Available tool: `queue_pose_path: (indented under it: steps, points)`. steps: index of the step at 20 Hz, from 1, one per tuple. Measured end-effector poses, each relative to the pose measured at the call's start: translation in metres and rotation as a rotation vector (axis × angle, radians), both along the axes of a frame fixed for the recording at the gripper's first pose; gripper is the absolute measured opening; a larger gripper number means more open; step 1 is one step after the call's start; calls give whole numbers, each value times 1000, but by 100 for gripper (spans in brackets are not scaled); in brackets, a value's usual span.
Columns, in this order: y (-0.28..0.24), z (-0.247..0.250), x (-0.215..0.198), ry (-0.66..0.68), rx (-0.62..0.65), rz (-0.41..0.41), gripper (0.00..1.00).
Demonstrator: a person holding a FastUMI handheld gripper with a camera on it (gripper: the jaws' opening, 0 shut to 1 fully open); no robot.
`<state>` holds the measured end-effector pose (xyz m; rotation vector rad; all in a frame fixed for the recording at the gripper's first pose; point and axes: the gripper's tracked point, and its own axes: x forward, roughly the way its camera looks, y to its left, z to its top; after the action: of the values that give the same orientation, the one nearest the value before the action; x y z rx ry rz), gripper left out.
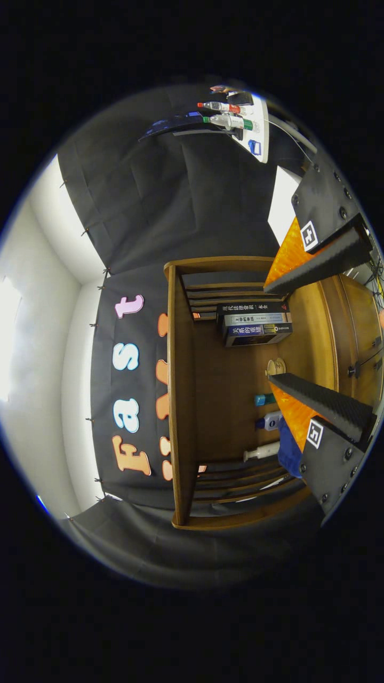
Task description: Pull open the drawer, take out the items inside it, and place them on the countertop above the cabinet.
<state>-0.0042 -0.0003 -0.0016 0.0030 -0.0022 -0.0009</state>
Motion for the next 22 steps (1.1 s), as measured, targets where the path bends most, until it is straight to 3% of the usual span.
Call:
queue_pose_path:
  steps: [12, 22]
  points:
    - [10, -28, 5, 22, 0, 21, 98]
    - [31, -84, 17, 41, -1, 72, 98]
